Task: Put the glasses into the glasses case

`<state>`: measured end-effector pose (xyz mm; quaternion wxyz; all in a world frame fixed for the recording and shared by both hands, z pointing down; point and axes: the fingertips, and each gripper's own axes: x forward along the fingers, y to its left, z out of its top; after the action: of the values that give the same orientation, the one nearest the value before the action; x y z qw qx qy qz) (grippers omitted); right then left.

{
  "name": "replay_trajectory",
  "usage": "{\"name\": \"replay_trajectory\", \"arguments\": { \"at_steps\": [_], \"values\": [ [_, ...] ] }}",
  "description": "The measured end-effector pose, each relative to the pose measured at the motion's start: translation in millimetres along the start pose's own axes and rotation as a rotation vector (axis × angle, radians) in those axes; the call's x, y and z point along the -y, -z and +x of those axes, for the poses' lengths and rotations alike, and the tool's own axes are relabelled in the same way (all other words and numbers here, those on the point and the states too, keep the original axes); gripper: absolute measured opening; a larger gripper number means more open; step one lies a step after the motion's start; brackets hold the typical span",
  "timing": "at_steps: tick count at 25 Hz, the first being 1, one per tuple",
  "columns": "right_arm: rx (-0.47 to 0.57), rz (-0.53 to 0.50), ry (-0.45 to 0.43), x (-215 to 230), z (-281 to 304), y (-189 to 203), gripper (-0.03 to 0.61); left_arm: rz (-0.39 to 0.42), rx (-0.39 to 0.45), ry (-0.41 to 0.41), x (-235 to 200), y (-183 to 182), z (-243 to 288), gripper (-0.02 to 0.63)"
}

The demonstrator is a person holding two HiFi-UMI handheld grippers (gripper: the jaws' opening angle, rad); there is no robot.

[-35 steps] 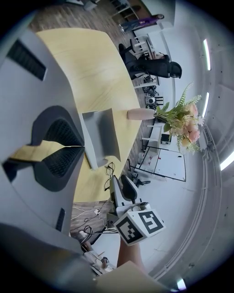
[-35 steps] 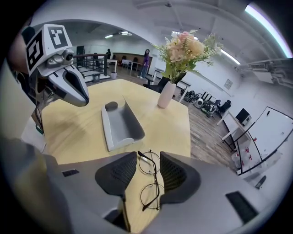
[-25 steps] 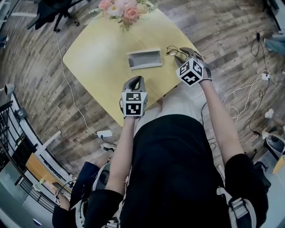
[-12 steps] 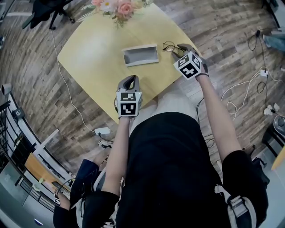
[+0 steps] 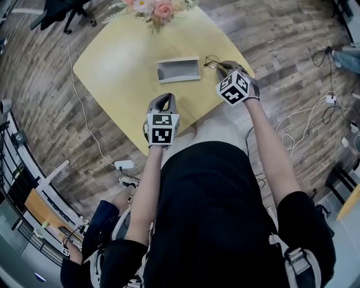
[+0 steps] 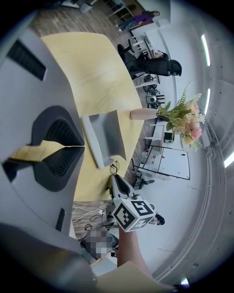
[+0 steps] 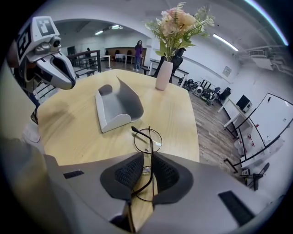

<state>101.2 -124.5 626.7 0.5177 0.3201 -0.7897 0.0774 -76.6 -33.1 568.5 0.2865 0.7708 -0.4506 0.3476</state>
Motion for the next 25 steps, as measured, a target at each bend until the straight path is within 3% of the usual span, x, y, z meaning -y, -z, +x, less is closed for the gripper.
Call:
{"name": "replay_trajectory", "arguments": {
  "at_steps": [4,25],
  "values": [
    [0.001,0.004,0.008,4.6,-1.2,1.1,0.038,-0.004,0.003,0.0,1.2,-2.4,0.8,0.025],
    [0.033,-0.049,0.012,1.6,-29.8,-3.2,0.026,-0.012,0.03,0.006,8.1,-16.8,4.5,0.025]
  ]
}}
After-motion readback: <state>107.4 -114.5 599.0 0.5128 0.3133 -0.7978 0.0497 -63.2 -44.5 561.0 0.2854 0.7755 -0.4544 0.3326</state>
